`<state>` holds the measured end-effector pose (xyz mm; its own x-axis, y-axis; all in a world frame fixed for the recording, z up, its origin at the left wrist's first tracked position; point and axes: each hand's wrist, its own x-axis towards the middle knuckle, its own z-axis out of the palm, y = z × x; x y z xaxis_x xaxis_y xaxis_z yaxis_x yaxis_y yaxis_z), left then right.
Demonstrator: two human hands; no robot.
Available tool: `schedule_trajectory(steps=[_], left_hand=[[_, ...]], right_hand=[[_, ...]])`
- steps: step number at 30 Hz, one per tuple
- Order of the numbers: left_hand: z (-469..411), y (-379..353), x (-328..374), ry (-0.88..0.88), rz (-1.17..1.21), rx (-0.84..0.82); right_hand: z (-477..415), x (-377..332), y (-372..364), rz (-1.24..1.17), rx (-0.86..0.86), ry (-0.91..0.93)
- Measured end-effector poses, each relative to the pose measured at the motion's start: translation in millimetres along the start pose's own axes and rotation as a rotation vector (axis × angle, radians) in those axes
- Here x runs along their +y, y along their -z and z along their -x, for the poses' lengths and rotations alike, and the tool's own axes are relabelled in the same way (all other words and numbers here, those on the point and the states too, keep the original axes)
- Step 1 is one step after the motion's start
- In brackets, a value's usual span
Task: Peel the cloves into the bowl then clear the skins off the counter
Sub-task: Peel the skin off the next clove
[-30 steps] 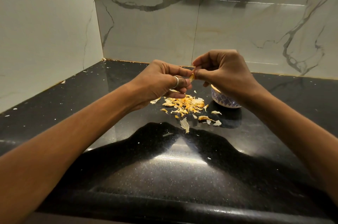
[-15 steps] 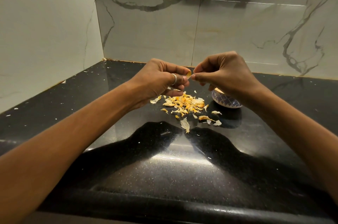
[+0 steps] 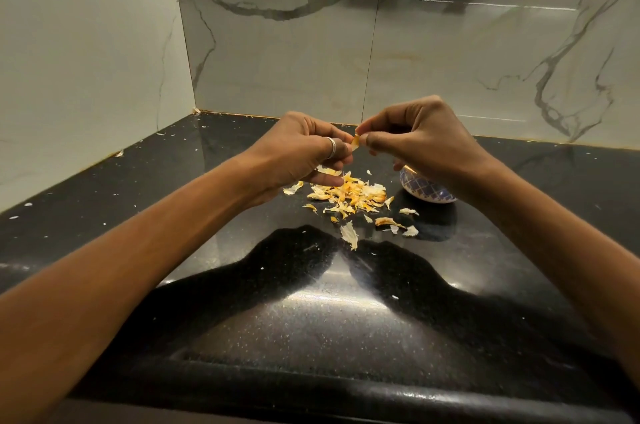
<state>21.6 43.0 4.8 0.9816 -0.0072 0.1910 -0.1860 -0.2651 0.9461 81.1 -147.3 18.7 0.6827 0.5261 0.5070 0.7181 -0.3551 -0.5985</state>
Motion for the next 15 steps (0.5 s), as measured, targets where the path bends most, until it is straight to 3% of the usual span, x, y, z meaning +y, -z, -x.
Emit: schedule_trajectory(steps=[7, 15], left_hand=[[0.7, -1.5, 0.8, -0.008, 0.016, -0.012], [-1.7, 0.9, 2.1, 0.051, 0.263, -0.044]], right_hand=[[2.4, -3.0, -0.3, -0.23, -0.104, -0.11], [2.3, -3.8, 2.5, -0.517, -0.109, -0.186]])
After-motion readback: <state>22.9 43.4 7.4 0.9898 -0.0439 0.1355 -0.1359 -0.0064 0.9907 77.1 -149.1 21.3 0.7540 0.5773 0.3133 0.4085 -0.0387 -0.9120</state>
